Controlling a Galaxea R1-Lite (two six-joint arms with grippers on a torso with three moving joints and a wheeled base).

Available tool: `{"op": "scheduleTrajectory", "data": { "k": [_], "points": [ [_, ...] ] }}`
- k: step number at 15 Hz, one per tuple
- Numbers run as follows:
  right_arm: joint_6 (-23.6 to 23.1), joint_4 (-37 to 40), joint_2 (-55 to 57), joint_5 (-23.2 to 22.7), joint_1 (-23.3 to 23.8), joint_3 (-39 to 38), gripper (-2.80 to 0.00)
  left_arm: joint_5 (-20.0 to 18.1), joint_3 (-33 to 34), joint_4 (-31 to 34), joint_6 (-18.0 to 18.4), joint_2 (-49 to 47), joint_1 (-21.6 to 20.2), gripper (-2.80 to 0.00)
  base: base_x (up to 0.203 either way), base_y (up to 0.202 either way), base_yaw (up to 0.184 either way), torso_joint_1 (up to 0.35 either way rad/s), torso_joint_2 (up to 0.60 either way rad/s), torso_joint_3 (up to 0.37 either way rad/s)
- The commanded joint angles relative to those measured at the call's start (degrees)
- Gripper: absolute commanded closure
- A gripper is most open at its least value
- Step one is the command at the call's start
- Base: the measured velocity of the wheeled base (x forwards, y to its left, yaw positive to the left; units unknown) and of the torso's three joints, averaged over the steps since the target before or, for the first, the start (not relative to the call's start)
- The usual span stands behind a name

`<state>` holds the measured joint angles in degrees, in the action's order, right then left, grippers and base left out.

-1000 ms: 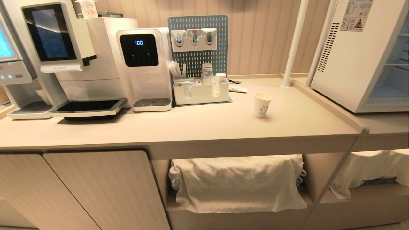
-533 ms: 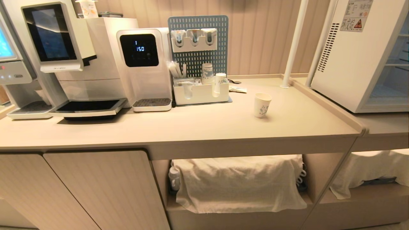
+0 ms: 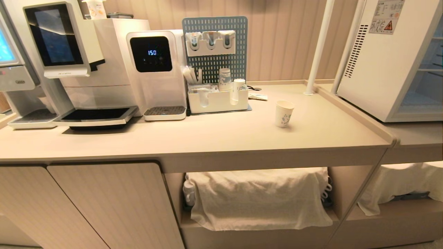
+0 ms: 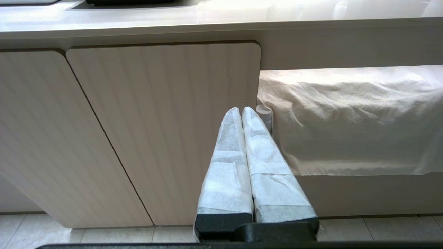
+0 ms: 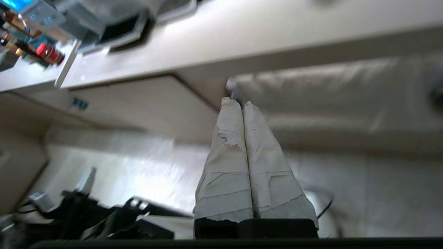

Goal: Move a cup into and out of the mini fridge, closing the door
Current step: Put the paper cup in the freezer

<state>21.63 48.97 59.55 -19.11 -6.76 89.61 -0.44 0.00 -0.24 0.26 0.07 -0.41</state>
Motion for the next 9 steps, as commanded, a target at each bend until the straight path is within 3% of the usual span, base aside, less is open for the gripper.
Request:
{"op": "scheduleTrajectory", "data": {
  "k": [1, 5, 7, 9],
  "points": [
    [4.5, -1.8, 13.2, -1.3, -2.8, -4.9, 0.0, 0.0, 0.0, 0.0, 0.0, -0.1, 0.0, 0.0, 0.0, 0.0, 0.0, 0.0, 0.0, 0.0],
    [2.1, -19.2, 23.2, -2.6, -2.5, -16.1, 0.0, 0.0, 0.0, 0.0, 0.0, -0.1, 0.0, 0.0, 0.0, 0.0, 0.0, 0.0, 0.0, 0.0],
    [-2.7, -26.0, 28.0, -3.0, -2.6, -19.7, 0.0, 0.0, 0.0, 0.0, 0.0, -0.1, 0.0, 0.0, 0.0, 0.0, 0.0, 0.0, 0.0, 0.0],
    [-9.3, -28.2, 33.1, -2.7, -2.5, -19.7, 0.0, 0.0, 0.0, 0.0, 0.0, -0.1, 0.0, 0.0, 0.0, 0.0, 0.0, 0.0, 0.0, 0.0]
  ]
}}
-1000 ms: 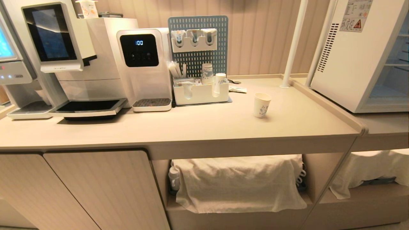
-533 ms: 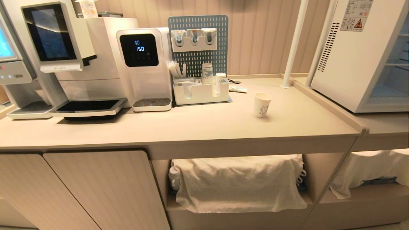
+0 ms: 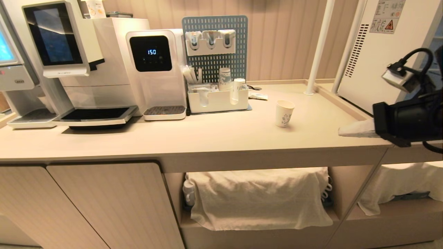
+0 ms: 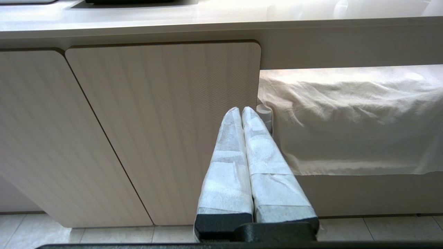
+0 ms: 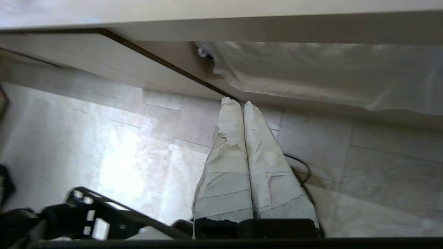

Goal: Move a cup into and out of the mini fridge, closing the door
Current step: Put the paper cup in the freezer

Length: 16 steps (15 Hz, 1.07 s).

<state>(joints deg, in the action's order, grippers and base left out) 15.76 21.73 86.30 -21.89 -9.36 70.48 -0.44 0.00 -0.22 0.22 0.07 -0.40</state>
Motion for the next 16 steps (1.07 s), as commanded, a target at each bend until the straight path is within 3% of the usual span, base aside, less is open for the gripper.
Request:
{"op": "scheduleTrajectory", "data": {
  "k": [1, 5, 8, 11, 12, 16],
  "points": [
    [-5.6, -2.9, 9.4, 0.6, 0.7, -0.3, 0.0, 0.0, 0.0, 0.0, 0.0, -0.1, 0.0, 0.0, 0.0, 0.0, 0.0, 0.0, 0.0, 0.0],
    [-10.3, -20.1, 22.3, 6.9, 2.2, 2.7, 0.0, 0.0, 0.0, 0.0, 0.0, -0.1, 0.0, 0.0, 0.0, 0.0, 0.0, 0.0, 0.0, 0.0],
    [-17.0, -28.2, 30.4, 11.5, 2.7, 7.5, 0.0, 0.0, 0.0, 0.0, 0.0, -0.1, 0.1, 0.0, 0.0, 0.0, 0.0, 0.0, 0.0, 0.0],
    [-19.6, -37.1, 35.7, 12.5, 2.7, 10.7, 0.0, 0.0, 0.0, 0.0, 0.0, -0.1, 0.0, 0.0, 0.0, 0.0, 0.0, 0.0, 0.0, 0.0],
    [-20.1, -38.4, 36.3, 12.6, 2.7, 10.8, -2.8, 0.0, 0.0, 0.0, 0.0, -0.1, 0.0, 0.0, 0.0, 0.0, 0.0, 0.0, 0.0, 0.0],
    [-20.3, -37.7, 36.6, 12.2, 2.7, 8.8, -2.8, 0.0, 0.0, 0.0, 0.0, -0.1, 0.0, 0.0, 0.0, 0.0, 0.0, 0.0, 0.0, 0.0]
  ]
}}
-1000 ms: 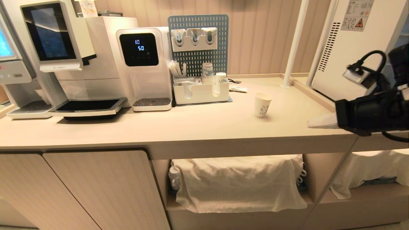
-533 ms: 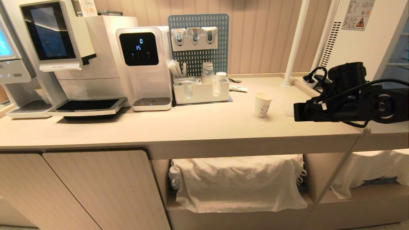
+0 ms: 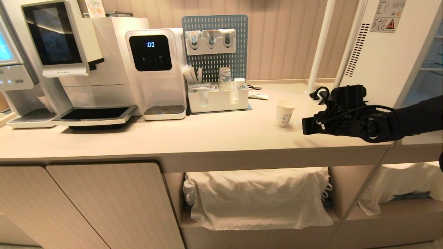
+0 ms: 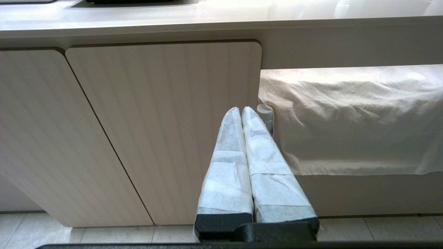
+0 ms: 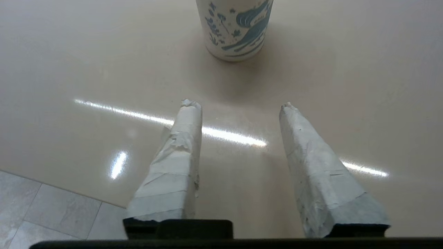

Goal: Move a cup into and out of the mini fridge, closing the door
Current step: Put the paper cup in the freezer

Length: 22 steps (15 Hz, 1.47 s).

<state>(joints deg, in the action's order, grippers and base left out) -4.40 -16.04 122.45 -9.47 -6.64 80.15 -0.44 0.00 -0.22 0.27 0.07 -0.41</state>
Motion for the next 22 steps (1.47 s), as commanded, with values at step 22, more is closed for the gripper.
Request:
{"op": "scheduleTrajectory", "data": {
  "k": [22],
  "points": [
    [2.2, -14.6, 17.0, 0.2, -1.4, 17.2, -2.8, 0.0, 0.0, 0.0, 0.0, -0.1, 0.0, 0.0, 0.0, 0.0, 0.0, 0.0, 0.0, 0.0]
  ]
}}
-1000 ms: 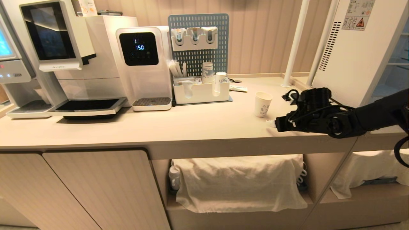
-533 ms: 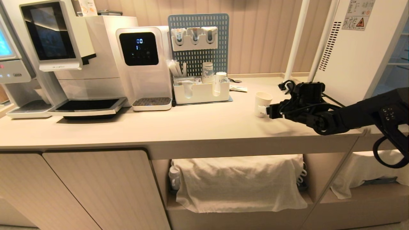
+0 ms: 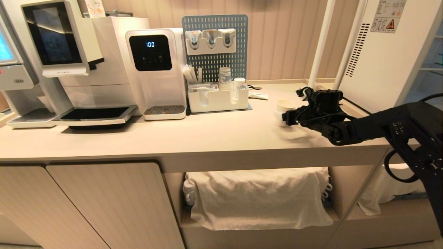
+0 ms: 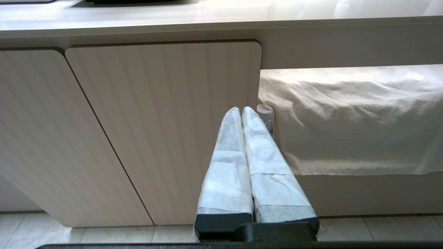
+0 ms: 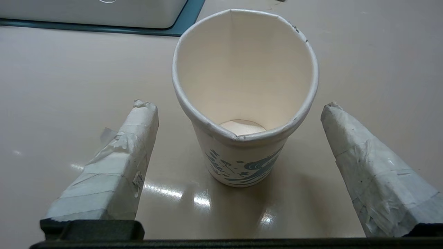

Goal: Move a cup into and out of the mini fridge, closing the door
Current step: Put the paper cup in the freezer

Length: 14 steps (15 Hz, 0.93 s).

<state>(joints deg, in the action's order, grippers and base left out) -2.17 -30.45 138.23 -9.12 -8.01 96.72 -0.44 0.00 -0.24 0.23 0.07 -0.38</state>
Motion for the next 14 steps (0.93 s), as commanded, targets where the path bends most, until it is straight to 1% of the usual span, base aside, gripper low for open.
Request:
{"op": "scheduleTrajectory", "data": {
  "k": [1, 4, 12, 13, 14],
  "points": [
    [-0.1, -0.3, 1.8, -0.2, 0.0, 0.9, -2.8, 0.0, 0.0, 0.0, 0.0, -0.1, -0.1, 0.0, 0.0, 0.0, 0.0, 0.0, 0.0, 0.0],
    [0.0, -1.0, 3.6, -0.1, 0.0, 3.1, -2.8, 0.0, 0.0, 0.0, 0.0, -0.1, 0.0, 0.0, 0.0, 0.0, 0.0, 0.0, 0.0, 0.0],
    [0.2, -6.9, 6.1, 0.0, 0.0, 3.4, -2.8, 0.0, 0.0, 0.0, 0.0, -0.1, -0.1, 0.0, 0.0, 0.0, 0.0, 0.0, 0.0, 0.0],
    [0.4, -7.6, 6.0, -0.1, 0.0, 3.4, 0.0, 0.0, 0.0, 0.0, 0.0, -0.1, 0.0, 0.0, 0.0, 0.0, 0.0, 0.0, 0.0, 0.0],
    [0.1, -7.6, 5.7, -0.1, 0.0, 3.4, 0.0, 0.0, 0.0, 0.0, 0.0, -0.1, -0.1, 0.0, 0.0, 0.0, 0.0, 0.0, 0.0, 0.0]
  ]
}}
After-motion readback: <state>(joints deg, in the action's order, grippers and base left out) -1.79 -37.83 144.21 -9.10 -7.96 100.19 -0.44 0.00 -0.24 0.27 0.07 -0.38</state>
